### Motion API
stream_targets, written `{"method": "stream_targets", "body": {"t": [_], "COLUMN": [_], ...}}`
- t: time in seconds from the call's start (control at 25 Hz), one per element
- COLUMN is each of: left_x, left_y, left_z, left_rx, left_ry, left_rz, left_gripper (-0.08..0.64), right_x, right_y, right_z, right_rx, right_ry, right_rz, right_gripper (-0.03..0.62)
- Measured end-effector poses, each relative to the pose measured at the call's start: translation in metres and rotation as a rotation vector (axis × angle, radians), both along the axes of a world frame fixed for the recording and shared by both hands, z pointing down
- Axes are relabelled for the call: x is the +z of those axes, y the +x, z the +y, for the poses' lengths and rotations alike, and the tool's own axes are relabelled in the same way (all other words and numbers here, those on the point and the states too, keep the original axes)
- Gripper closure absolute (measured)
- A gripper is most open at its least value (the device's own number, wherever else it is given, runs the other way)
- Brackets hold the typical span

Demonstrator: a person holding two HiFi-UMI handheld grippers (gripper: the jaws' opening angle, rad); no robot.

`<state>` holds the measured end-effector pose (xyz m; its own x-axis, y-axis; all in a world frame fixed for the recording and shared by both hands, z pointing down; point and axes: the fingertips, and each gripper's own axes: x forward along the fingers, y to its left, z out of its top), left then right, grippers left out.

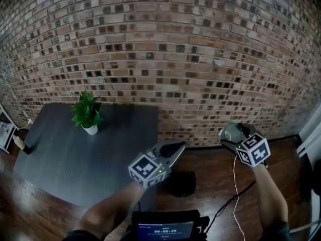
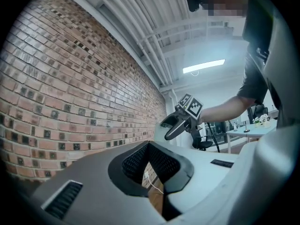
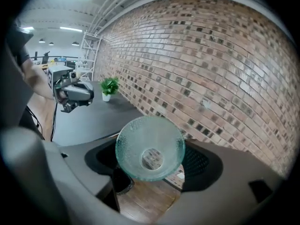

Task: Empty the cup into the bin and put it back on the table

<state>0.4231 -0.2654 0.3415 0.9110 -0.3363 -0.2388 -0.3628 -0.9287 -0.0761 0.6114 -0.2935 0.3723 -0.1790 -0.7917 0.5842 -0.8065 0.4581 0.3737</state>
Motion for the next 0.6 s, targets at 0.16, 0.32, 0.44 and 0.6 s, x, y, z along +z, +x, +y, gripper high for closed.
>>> {"method": "stream_targets", "body": {"t": [0.16,0.32,0.44,0.6], "left_x": [-0.004,0.000,0.004,0.002], "left_y": [-0.004,-0.009,-0.011,-0.023], "left_z": [0.003,0.002,0.002,-0.001], "left_rx": [-0.017,-0.043,-0.057,-0.097], "left_ry": [-0.015,-0.024,-0.019,-0.059], "left_rz": [0.006,-0.017,-0.040,-0.012], "left_gripper": [0.560,0.560,0.560,0.560], "right_x": [-0.003,-0.002,0.001,0.005], "right_y": [-0.005,-0.006,-0.007,-0.016], "right_z": [0.005,0.006,0.008,0.016], "right_rx": [0.008,0.015,0.019,0.008], "right_ry": [0.018,0.030,0.034,0.044], "right_rz": [-0.117,-0.176,-0.220,-0.267], "right_gripper": [0.198,0.198,0.198,0.198]}}
